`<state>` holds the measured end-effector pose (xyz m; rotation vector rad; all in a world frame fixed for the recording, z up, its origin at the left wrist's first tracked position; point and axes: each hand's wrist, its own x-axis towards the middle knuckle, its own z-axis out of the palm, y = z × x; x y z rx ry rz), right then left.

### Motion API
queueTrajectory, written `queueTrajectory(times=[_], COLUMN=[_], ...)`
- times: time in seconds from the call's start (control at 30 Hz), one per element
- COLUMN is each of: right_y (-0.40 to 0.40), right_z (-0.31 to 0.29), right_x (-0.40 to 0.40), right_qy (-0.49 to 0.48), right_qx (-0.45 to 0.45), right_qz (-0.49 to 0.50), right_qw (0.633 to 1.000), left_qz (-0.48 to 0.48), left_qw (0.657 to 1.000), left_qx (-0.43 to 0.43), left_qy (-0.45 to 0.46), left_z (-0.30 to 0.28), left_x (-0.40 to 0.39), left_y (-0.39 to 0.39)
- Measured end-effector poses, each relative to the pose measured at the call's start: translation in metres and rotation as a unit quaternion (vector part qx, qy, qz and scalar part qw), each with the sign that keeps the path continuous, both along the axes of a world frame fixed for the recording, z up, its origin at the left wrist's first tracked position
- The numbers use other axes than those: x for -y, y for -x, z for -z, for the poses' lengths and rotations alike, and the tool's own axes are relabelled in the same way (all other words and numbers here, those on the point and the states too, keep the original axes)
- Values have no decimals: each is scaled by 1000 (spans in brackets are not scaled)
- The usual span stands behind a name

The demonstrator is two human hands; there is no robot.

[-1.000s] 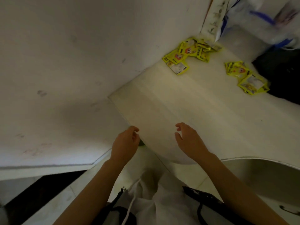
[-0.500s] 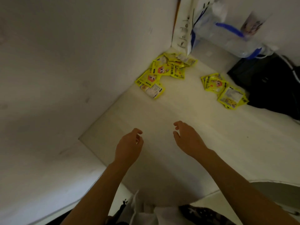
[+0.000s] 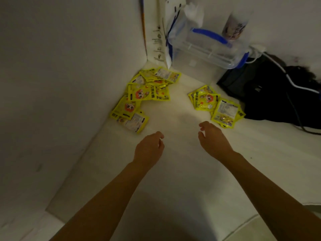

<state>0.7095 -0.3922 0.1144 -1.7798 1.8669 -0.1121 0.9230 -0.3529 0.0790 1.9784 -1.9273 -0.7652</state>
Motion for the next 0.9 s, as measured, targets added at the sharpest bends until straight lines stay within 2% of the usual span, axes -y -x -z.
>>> queueTrajectory(times=[0.17,0.3,0.47,0.67,0.8,0.9], right_y=[29,53,70,77,81,80], right_z=[8,19,28,44,48,49], right_x=[37,66,90,101,99,94], right_qy=[22,13,-53,-56,-58,-57], right_qx=[-23,-103,-84,-64,-62,-52], right_qz=[77,149,263,274,253,236], right_qw=[997,983,960,958,964,969], left_qz=[79,123,178,272,257,257], left_qw=[997,992,983,956,956,958], left_qx=[13,20,13,82,128,117], left_qy=[21,23,54,73,62,58], left_z=[5,8,10,34,47,48], left_x=[64,115,173,201,201,192], left_y=[34,61,97,142,147,137])
